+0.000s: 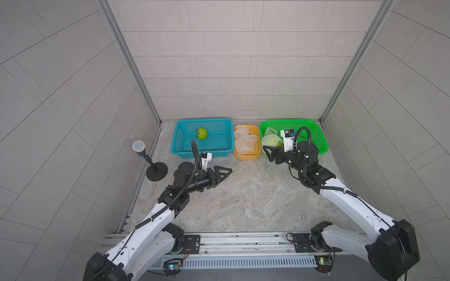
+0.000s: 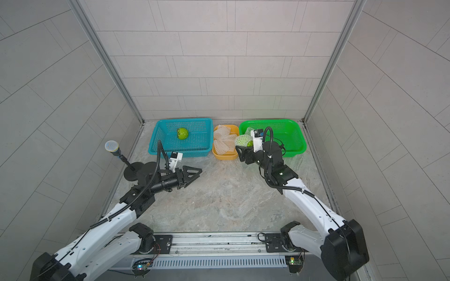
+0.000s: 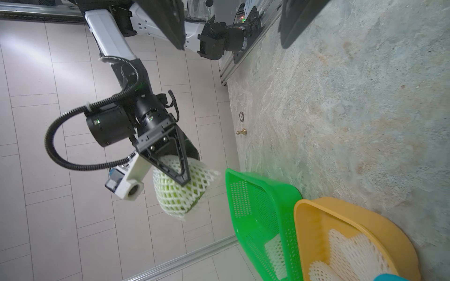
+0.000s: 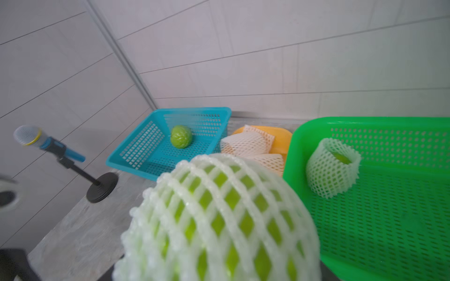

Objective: Sleeve custard apples in foam nets
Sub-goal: Place the custard apple in the basket.

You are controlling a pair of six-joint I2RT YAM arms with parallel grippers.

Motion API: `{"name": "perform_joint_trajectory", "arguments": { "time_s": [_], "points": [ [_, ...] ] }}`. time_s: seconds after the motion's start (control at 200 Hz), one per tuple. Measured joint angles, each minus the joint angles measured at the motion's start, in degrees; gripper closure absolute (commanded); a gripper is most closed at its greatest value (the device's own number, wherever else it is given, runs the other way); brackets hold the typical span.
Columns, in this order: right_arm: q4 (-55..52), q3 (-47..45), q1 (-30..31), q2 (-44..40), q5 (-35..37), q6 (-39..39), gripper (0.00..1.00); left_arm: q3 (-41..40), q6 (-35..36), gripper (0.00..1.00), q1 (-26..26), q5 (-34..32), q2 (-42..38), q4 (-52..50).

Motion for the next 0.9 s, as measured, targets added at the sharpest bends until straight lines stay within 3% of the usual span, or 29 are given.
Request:
{"name": "perform_joint_trajectory", "arguments": {
  "time_s": [0.195, 0.4, 0.901],
  "points": [
    [-2.08, 7.89, -9.51, 13.11, 0.7, 5.05, 0.19, -0.79, 0.0, 0.34, 0.02, 0.02, 0.2, -0.09],
    [-2.54, 15.28, -15.37, 25.42, 0.66, 8.74, 0.2, -1.36, -0.04, 0.34, 0.0, -0.04, 0.2, -0.07],
    [-3.43, 30.16, -21.05, 47.28, 0.39, 12.61, 0.21, -1.88, -0.48, 0.34, 0.0, -0.7, 1.51, -0.09]
  ]
}}
